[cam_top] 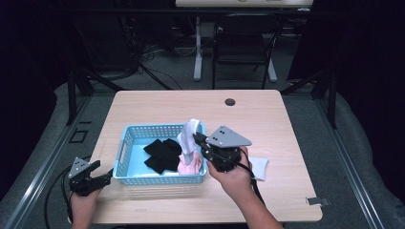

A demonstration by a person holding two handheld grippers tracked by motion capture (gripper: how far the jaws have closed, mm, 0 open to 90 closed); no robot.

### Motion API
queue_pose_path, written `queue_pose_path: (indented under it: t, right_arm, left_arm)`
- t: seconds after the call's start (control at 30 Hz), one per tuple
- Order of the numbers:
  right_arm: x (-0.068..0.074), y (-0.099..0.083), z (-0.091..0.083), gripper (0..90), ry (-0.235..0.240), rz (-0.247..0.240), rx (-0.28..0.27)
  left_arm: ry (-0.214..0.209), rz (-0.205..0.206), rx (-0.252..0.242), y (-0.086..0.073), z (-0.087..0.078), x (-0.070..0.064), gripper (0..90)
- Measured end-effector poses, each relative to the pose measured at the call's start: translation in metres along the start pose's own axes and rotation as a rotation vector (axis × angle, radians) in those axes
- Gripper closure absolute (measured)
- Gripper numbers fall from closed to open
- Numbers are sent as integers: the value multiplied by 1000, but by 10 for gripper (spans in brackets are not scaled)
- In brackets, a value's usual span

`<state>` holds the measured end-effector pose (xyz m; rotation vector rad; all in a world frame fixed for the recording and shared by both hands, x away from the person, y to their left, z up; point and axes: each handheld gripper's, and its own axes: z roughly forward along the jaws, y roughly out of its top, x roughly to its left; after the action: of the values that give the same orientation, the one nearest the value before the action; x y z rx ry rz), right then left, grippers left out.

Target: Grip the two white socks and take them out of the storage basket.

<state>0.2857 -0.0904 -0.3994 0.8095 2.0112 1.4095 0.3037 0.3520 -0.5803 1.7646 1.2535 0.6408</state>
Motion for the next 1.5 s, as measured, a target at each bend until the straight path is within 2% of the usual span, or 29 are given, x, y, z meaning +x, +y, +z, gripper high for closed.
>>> queue_pose_path:
  t: [0.07,0.2,0.23,0.3,0.4,0.57,0.63,0.67,0.7,0.87,1.1,1.13,1.17,1.2,1.3,1.33,1.5]
  right_arm:
    - [-6,-4,-14,880,-24,14,-12]
    - [-13,-7,-25,880,-47,20,-13]
    - [-19,-11,-33,880,-69,20,-7]
    - [-21,-12,-36,880,-77,25,-9]
    - [-32,-20,-52,880,-110,20,-10]
    - [-40,-30,-62,879,-146,31,9]
    - [-43,-36,-64,879,-159,33,21]
    - [-44,-44,-65,879,-172,27,44]
    - [-44,-44,-65,879,-172,27,44]
    - [-47,-67,-62,879,-216,16,82]
    - [-53,-88,-56,879,-223,32,110]
    - [-55,-97,-52,879,-225,26,117]
    - [-55,-97,-52,879,-225,26,117]
    - [-58,-107,-49,879,-233,23,131]
    - [-66,-123,-46,878,-247,48,161]
    - [-66,-123,-46,878,-247,48,161]
    - [-79,-145,-46,877,-281,90,231]
  left_arm:
    - [0,0,0,0,0,0,219]
    - [1,0,0,0,0,0,219]
    - [1,0,0,0,0,0,219]
    - [1,1,0,0,0,0,219]
    - [3,1,2,0,0,0,219]
    - [2,0,-1,0,0,0,219]
    - [3,2,4,0,0,0,219]
    - [3,3,4,0,0,0,219]
    - [0,3,3,0,0,0,219]
    - [1,3,2,0,1,0,219]
    - [2,3,4,0,0,0,219]
    - [1,4,3,0,0,0,220]
    - [1,4,3,0,0,-1,220]
    - [1,4,3,0,0,0,219]
    - [5,2,5,0,0,0,219]
    - [3,2,1,-1,0,0,219]
    - [3,1,3,-1,1,0,219]
